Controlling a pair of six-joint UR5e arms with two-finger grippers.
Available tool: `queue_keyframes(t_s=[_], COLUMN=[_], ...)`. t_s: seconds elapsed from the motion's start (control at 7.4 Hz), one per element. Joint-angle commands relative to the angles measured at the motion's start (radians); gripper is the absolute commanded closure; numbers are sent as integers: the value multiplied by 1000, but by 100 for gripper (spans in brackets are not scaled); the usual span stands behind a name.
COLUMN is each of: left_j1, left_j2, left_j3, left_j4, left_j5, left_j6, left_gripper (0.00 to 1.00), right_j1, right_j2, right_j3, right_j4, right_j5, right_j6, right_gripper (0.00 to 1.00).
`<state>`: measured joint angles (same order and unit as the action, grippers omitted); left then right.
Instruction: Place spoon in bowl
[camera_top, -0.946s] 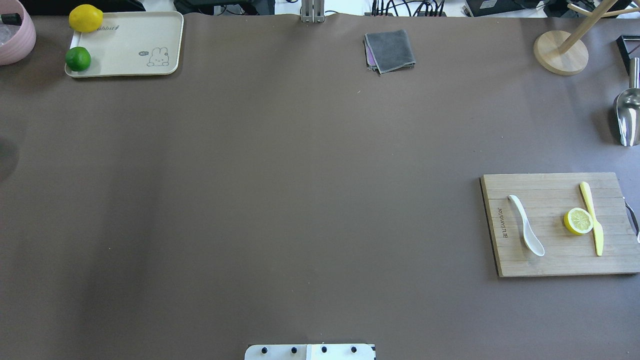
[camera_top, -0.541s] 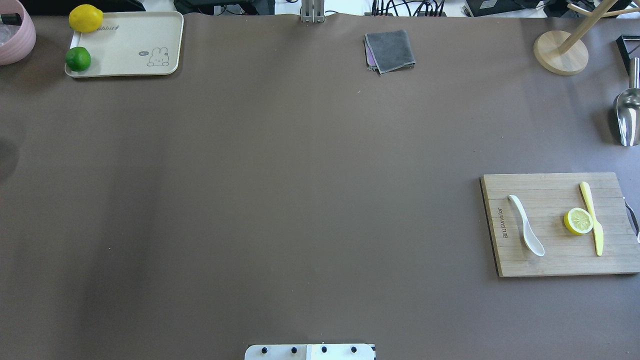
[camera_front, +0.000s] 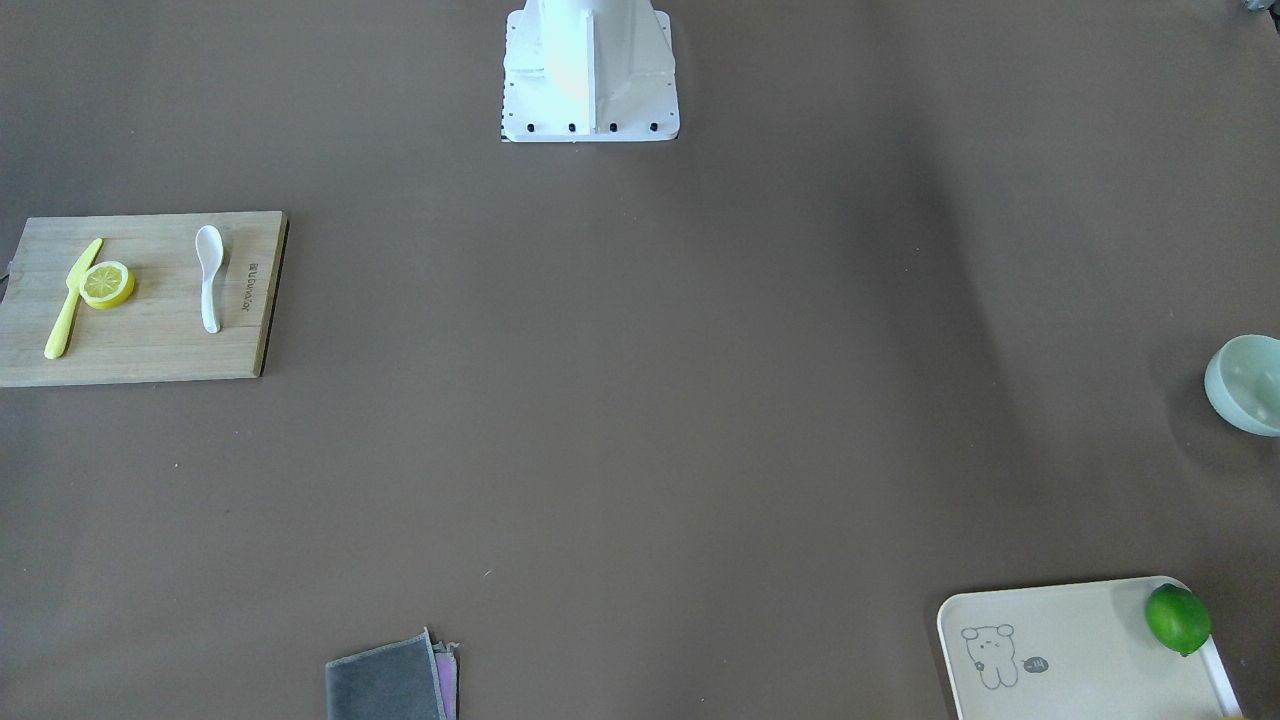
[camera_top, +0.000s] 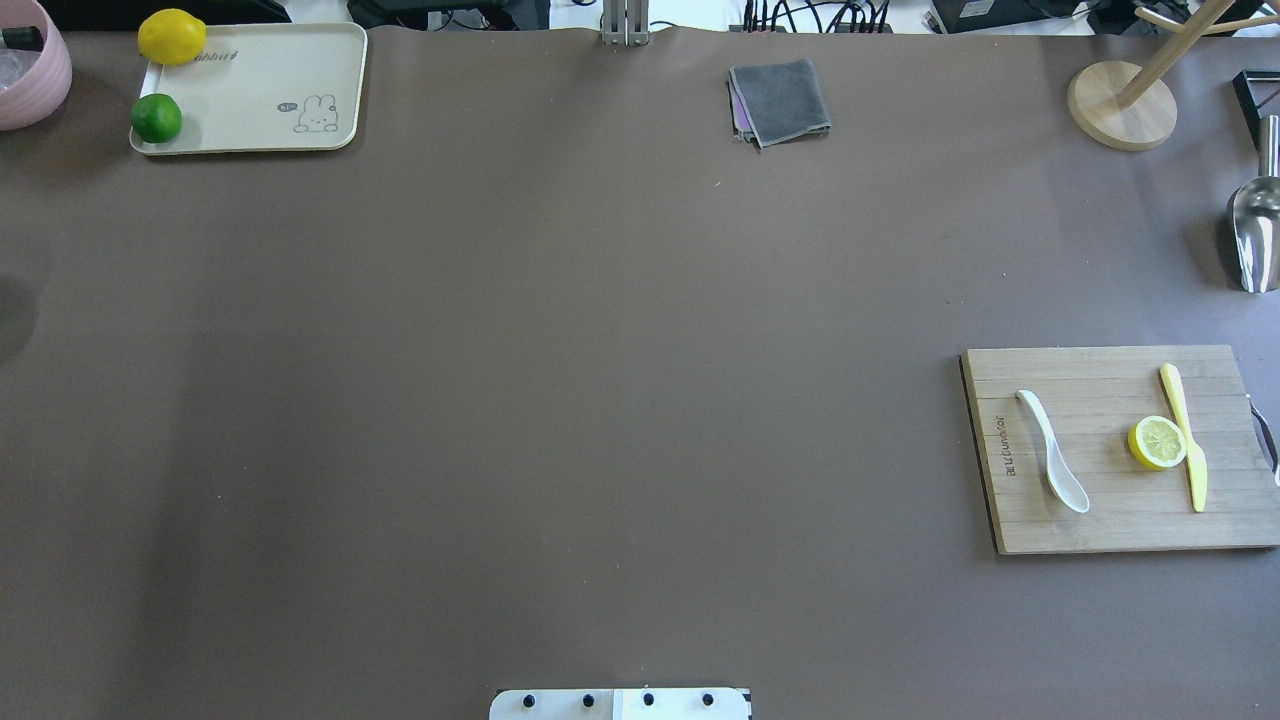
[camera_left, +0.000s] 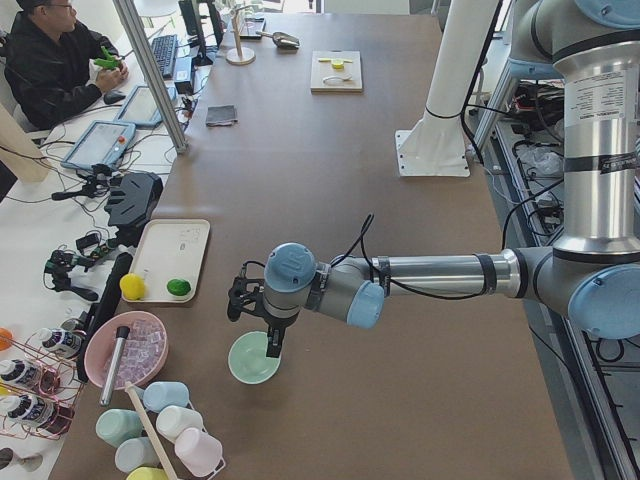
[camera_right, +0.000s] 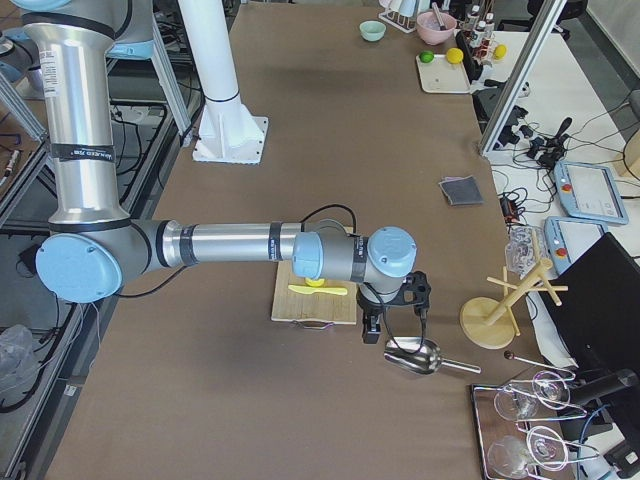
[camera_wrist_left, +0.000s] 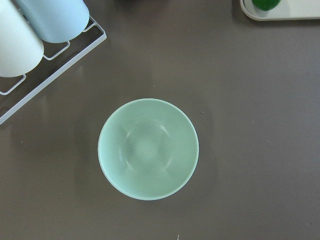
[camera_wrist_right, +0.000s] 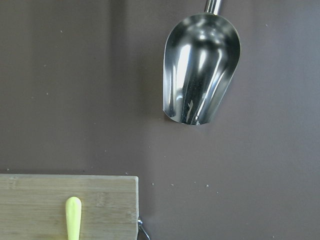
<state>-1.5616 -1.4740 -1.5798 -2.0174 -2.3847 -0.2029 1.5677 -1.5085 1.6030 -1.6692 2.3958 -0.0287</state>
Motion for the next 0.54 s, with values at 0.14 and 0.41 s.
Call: queue_keyframes(t_s=[0.14,0.41], left_j1=[0,0], left_j2=[-64,-100], left_j3=[180,220], left_j4=[-138,-150], left_j5=[-2,4], left_j6=[-6,-76], left_gripper=[2,2], right_j1=[-75,-132], right_j2=[123,125], right_j3=[2,5], right_j4=[47,191], right_j5=[-10,-38], right_j6=[-2,178], right_gripper=[0,0])
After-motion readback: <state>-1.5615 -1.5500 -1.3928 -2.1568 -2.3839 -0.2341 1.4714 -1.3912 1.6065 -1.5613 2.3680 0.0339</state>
